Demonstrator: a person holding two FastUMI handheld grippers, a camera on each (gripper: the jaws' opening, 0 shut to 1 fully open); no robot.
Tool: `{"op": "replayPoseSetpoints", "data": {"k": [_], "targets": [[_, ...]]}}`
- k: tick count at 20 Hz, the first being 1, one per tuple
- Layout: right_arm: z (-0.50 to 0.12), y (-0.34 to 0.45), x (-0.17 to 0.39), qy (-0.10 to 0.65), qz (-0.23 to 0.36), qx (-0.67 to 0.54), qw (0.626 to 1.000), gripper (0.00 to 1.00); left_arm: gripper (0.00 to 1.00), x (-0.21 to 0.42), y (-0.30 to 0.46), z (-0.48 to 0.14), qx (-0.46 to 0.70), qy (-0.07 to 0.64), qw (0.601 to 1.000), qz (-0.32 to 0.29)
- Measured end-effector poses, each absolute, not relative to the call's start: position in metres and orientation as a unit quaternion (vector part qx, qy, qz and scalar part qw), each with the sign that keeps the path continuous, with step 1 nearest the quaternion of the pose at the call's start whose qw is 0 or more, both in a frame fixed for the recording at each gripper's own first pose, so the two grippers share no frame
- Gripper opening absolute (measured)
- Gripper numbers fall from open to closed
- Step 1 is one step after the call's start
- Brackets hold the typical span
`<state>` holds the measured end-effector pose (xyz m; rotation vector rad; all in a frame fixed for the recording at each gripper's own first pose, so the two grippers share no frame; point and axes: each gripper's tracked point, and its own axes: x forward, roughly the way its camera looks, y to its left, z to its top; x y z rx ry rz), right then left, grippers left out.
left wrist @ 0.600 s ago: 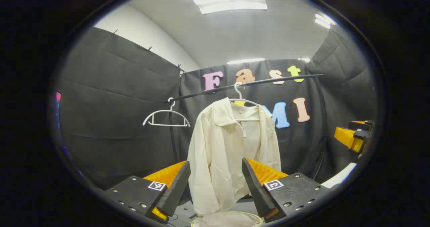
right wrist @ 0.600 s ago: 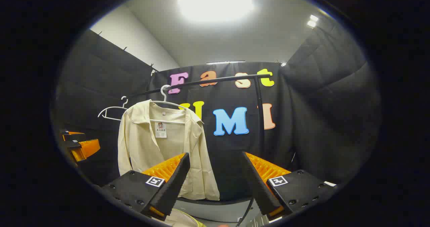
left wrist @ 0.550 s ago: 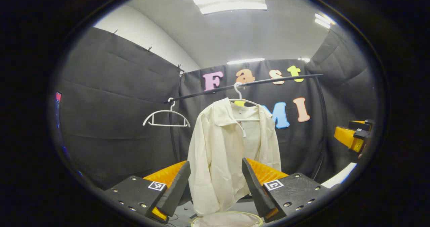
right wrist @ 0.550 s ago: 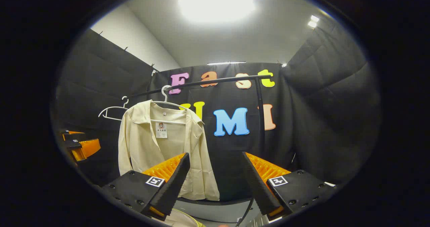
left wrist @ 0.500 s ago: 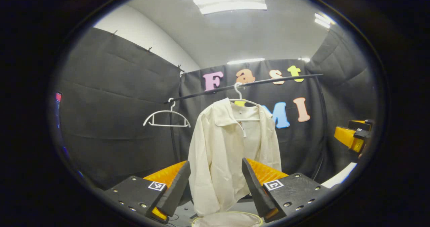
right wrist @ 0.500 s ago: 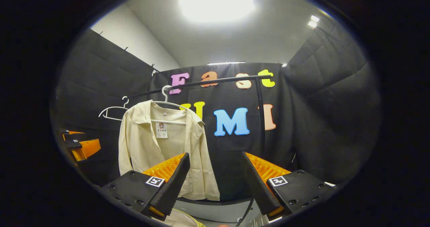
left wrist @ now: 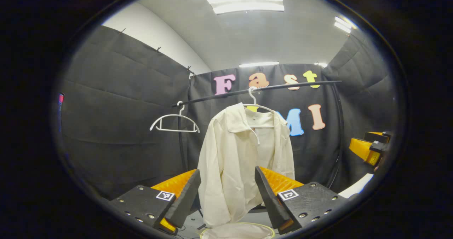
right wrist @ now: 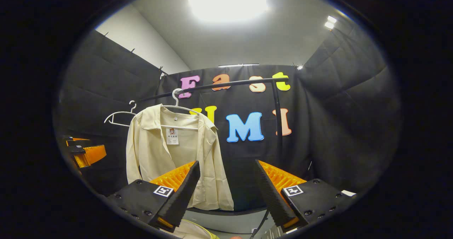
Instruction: Grasp the clothes on the hanger with both hands and then place them into the laundry hamper below.
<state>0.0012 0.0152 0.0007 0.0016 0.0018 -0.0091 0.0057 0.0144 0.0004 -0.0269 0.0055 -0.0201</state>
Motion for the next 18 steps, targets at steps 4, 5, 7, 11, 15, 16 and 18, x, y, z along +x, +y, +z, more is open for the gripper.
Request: {"op": "replayPoseSetpoints", "data": {"k": [4,5,7,11,15,16,18], "targets": [[0.003,0.025,0.006,-0.003,-0.010,-0.004,1.000,0.96,0.90,0.012,0.029,0.004,-0.006,-0.006,1.000,-0.013],[0.004,0.028,0.009,-0.005,-0.012,-0.007,1.000,0.96,0.90,0.015,0.032,0.005,-0.007,-0.009,1.000,-0.016],[0.005,0.033,0.014,-0.004,-0.018,-0.007,1.000,0.93,0.90,0.025,0.036,0.006,-0.010,-0.009,1.000,-0.026],[0.012,0.039,0.028,-0.009,-0.029,-0.008,1.000,0.96,0.90,0.045,0.043,0.013,-0.018,-0.015,0.999,-0.037],[0.019,0.041,0.050,-0.017,-0.026,-0.017,0.999,0.96,0.90,0.061,0.035,0.016,-0.023,-0.017,0.999,-0.038],[0.018,0.041,0.057,-0.017,-0.023,-0.016,0.999,0.96,0.89,0.066,0.032,0.015,-0.025,-0.016,0.999,-0.038],[0.016,0.045,0.073,-0.017,-0.011,-0.013,1.000,0.96,0.89,0.079,0.024,0.016,-0.025,-0.016,0.999,-0.035]]}}
